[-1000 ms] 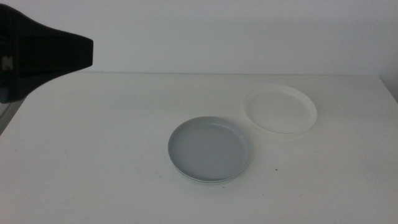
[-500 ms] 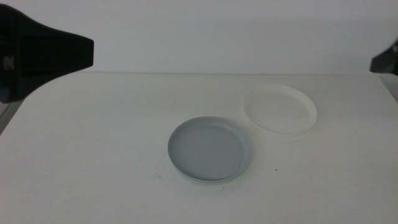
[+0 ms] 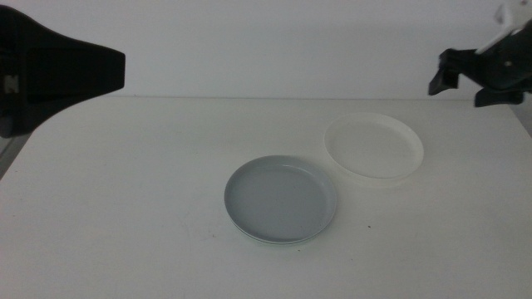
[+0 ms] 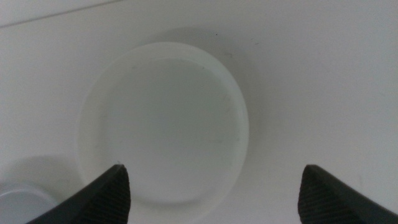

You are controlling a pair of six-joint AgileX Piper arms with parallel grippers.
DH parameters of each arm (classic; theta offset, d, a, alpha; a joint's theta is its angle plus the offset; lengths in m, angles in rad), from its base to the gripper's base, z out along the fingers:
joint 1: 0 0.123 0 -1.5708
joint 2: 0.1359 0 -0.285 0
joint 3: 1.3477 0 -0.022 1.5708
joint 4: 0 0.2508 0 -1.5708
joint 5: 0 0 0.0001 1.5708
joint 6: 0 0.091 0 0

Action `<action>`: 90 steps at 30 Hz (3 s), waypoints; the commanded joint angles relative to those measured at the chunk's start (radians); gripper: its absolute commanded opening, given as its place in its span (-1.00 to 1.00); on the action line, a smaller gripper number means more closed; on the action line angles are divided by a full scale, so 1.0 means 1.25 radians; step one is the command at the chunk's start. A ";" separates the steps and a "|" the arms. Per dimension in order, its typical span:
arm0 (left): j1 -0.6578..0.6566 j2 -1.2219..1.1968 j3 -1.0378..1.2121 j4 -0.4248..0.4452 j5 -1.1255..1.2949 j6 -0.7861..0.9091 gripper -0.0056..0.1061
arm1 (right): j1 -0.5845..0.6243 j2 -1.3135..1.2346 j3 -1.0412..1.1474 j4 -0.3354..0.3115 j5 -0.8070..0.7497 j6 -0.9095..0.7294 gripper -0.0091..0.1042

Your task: Stack the three bowls on top of each other.

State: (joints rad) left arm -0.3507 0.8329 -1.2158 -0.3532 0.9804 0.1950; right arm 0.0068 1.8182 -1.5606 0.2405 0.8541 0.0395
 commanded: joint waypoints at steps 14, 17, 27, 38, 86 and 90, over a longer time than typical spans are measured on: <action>-0.002 -0.001 0.000 -0.003 -0.010 -0.001 0.78 | -0.006 0.321 -0.205 0.001 0.060 -0.011 0.80; -0.002 -0.001 0.000 -0.003 -0.010 -0.001 0.78 | -0.006 0.341 -0.205 0.001 0.062 -0.008 0.80; -0.002 -0.001 0.000 -0.003 -0.010 -0.001 0.78 | -0.006 0.381 -0.205 0.001 0.030 -0.008 0.70; -0.002 -0.001 0.000 -0.003 -0.010 -0.001 0.78 | -0.006 0.388 -0.205 -0.017 0.005 -0.011 -0.79; -0.002 -0.001 0.000 -0.003 -0.016 -0.001 0.78 | 0.283 0.162 0.068 0.152 -0.054 -0.066 -0.88; -0.002 -0.001 0.000 -0.003 -0.016 -0.001 0.78 | 0.283 0.162 0.068 0.147 -0.056 -0.075 -0.67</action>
State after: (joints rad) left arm -0.3507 0.8329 -1.2158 -0.3532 0.9738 0.1950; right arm 0.3603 2.0281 -1.4802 0.4345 0.7919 -0.0427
